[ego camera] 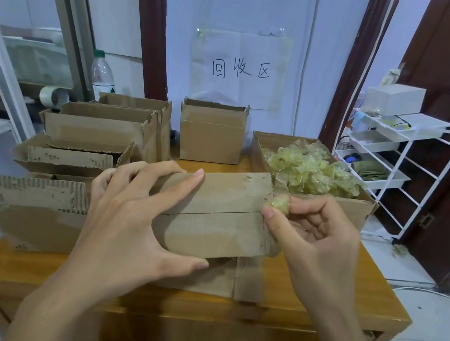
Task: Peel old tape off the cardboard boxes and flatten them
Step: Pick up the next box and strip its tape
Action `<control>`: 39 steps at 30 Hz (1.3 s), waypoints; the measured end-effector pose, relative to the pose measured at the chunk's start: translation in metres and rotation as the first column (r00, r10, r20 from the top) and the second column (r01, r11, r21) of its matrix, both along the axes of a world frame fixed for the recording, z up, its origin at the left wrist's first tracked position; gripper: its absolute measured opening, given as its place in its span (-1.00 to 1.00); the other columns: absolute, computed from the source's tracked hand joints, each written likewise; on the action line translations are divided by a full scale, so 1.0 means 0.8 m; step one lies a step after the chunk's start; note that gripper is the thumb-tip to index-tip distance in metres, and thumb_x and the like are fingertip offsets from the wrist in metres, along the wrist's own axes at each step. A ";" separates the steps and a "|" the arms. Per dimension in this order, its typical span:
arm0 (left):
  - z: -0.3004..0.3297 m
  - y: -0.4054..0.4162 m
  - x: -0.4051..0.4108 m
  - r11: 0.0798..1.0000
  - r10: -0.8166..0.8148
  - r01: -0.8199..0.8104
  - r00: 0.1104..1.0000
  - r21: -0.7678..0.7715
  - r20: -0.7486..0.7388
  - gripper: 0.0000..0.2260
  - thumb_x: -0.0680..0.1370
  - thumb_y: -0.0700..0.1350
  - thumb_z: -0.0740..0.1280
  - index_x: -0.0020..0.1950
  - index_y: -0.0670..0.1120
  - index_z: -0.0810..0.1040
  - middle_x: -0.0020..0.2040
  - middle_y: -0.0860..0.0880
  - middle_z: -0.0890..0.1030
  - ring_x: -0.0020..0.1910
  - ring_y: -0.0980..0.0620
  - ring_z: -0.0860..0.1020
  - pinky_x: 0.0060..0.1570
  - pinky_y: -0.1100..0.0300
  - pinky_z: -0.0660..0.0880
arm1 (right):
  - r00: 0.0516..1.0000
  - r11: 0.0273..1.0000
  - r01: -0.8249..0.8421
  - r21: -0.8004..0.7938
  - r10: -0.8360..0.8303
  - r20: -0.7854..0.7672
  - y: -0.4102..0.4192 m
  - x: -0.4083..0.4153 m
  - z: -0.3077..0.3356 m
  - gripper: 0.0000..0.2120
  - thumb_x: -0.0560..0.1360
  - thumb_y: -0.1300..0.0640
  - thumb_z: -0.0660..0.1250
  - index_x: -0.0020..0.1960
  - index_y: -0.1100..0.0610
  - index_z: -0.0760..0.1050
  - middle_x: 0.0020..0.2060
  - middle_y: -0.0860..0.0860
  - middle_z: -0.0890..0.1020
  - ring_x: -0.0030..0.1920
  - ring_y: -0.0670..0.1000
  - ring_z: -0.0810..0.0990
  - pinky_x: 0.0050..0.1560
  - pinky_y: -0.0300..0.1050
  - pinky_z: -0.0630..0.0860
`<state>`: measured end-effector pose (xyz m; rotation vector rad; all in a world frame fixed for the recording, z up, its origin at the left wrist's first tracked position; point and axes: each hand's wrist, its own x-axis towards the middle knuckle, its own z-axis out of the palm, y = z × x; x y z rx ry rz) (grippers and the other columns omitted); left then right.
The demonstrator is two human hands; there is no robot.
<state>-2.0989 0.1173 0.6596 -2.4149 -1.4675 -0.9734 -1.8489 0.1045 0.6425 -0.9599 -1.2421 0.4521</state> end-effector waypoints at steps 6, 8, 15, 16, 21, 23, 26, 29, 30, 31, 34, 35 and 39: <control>0.000 -0.001 -0.003 1.000 -0.010 0.010 0.999 0.006 0.035 -0.09 0.25 0.55 0.34 0.57 0.26 0.36 0.42 0.17 0.43 0.42 -0.01 0.31 0.37 -0.02 0.11 | 0.969 0.995 -0.058 -0.078 0.037 -0.244 0.007 0.003 -0.004 -0.75 0.41 0.27 0.59 -0.13 0.13 0.51 -0.25 0.13 0.64 -0.21 0.06 0.63 -0.13 0.02 0.62; 0.000 -0.001 -0.005 1.000 -0.009 0.009 0.999 0.007 0.043 -0.09 0.24 0.54 0.35 0.56 0.26 0.37 0.42 0.18 0.43 0.41 -0.01 0.32 0.37 -0.02 0.11 | 0.966 0.993 -0.087 -0.077 0.065 -0.249 0.006 0.003 -0.007 -0.77 0.41 0.20 0.60 -0.07 0.08 0.56 -0.15 0.22 0.67 -0.15 0.15 0.65 -0.05 0.09 0.65; 0.000 0.000 -0.007 1.000 -0.013 0.013 0.999 -0.005 0.049 -0.09 0.25 0.55 0.34 0.56 0.25 0.37 0.42 0.18 0.44 0.43 -0.02 0.31 0.37 -0.05 0.13 | 0.987 0.999 -0.003 -0.037 -0.003 -0.159 -0.004 -0.004 -0.017 -0.75 0.39 0.07 0.53 0.06 0.01 0.65 -0.09 -0.06 0.73 -0.06 -0.05 0.71 -0.03 -0.26 0.63; 0.000 0.001 -0.007 1.000 -0.015 0.015 0.999 -0.005 0.046 -0.09 0.26 0.56 0.33 0.57 0.25 0.37 0.43 0.17 0.43 0.43 -0.02 0.31 0.37 -0.06 0.14 | 0.990 0.999 0.027 -0.021 -0.029 -0.141 -0.007 -0.006 -0.019 -0.75 0.40 0.08 0.52 0.07 0.01 0.65 -0.09 -0.12 0.73 -0.08 -0.12 0.70 -0.06 -0.32 0.60; -0.001 0.001 -0.008 1.000 -0.010 0.011 0.998 -0.008 0.065 -0.10 0.26 0.56 0.33 0.57 0.27 0.35 0.43 0.18 0.43 0.43 -0.01 0.31 0.38 -0.07 0.13 | 0.983 0.997 0.078 0.025 -0.081 0.165 -0.026 -0.007 -0.041 -0.53 0.52 -0.14 0.47 0.40 -0.11 0.53 -0.05 -0.24 0.63 -0.17 -0.09 0.59 -0.20 -0.38 0.47; -0.001 0.000 -0.008 1.000 -0.007 0.007 0.998 -0.005 0.066 -0.10 0.26 0.56 0.33 0.56 0.28 0.35 0.43 0.19 0.43 0.43 -0.02 0.31 0.38 -0.08 0.14 | 0.945 0.993 0.102 0.050 -0.113 0.307 -0.028 -0.005 -0.046 -0.40 0.50 -0.19 0.44 0.50 -0.07 0.46 -0.06 -0.33 0.55 -0.16 -0.10 0.55 -0.18 -0.44 0.40; -0.001 0.000 -0.007 1.000 0.000 0.000 0.998 -0.007 0.063 -0.10 0.25 0.56 0.33 0.56 0.29 0.35 0.42 0.20 0.42 0.42 -0.01 0.30 0.38 -0.05 0.11 | 0.885 0.982 0.151 0.117 -0.187 0.427 -0.025 -0.003 -0.044 -0.42 0.53 -0.15 0.41 0.50 -0.03 0.42 0.01 -0.33 0.51 -0.06 -0.17 0.53 -0.12 -0.47 0.40; 0.000 0.001 -0.008 1.000 -0.016 0.017 0.996 -0.012 0.085 -0.11 0.26 0.57 0.33 0.56 0.33 0.32 0.42 0.25 0.39 0.42 0.06 0.27 0.38 -0.03 0.10 | 0.852 0.972 0.173 0.161 -0.230 0.471 -0.019 0.000 -0.043 -0.47 0.55 -0.16 0.38 0.45 0.03 0.48 0.01 -0.30 0.51 -0.05 -0.18 0.51 -0.08 -0.43 0.42; 0.001 0.000 -0.008 1.000 -0.021 0.022 0.996 -0.014 0.092 -0.12 0.25 0.57 0.33 0.55 0.34 0.31 0.41 0.27 0.38 0.42 0.09 0.25 0.38 -0.03 0.10 | 0.844 0.966 0.176 0.187 -0.246 0.477 -0.018 0.001 -0.043 -0.50 0.55 -0.15 0.39 0.40 0.07 0.52 -0.01 -0.30 0.49 -0.07 -0.18 0.50 -0.08 -0.42 0.42; 0.001 0.000 -0.009 1.000 -0.024 0.025 0.995 -0.014 0.094 -0.12 0.25 0.57 0.33 0.55 0.35 0.31 0.41 0.29 0.36 0.42 0.11 0.24 0.38 -0.02 0.09 | 0.833 0.959 0.180 0.221 -0.268 0.484 -0.017 0.002 -0.043 -0.54 0.55 -0.14 0.40 0.34 0.10 0.55 -0.04 -0.32 0.47 -0.09 -0.19 0.49 -0.08 -0.42 0.41; 0.001 -0.001 -0.009 1.000 -0.018 0.020 0.997 -0.013 0.078 -0.11 0.25 0.57 0.33 0.56 0.32 0.33 0.42 0.26 0.38 0.43 0.03 0.28 0.37 -0.04 0.11 | 0.804 0.932 0.180 0.313 -0.323 0.500 -0.018 0.004 -0.046 -0.62 0.54 -0.08 0.41 0.17 0.20 0.61 -0.08 -0.35 0.42 -0.07 -0.31 0.44 -0.06 -0.49 0.36; 0.001 -0.001 -0.009 1.000 -0.014 0.015 0.997 -0.013 0.075 -0.10 0.25 0.57 0.33 0.56 0.32 0.33 0.42 0.25 0.39 0.43 0.01 0.30 0.37 -0.05 0.12 | 0.795 0.926 0.177 0.334 -0.335 0.505 -0.019 0.004 -0.047 -0.65 0.54 -0.06 0.42 0.14 0.22 0.62 -0.09 -0.33 0.42 -0.08 -0.32 0.43 -0.05 -0.48 0.35; -0.001 -0.001 -0.007 1.000 0.009 -0.008 0.998 -0.010 0.057 -0.10 0.25 0.58 0.32 0.56 0.30 0.35 0.43 0.22 0.40 0.43 -0.01 0.30 0.37 -0.04 0.12 | 0.754 0.891 0.222 0.396 -0.414 0.510 -0.021 0.002 -0.050 -0.71 0.55 -0.01 0.45 -0.01 0.26 0.64 -0.20 -0.17 0.47 -0.19 -0.21 0.35 -0.13 -0.41 0.37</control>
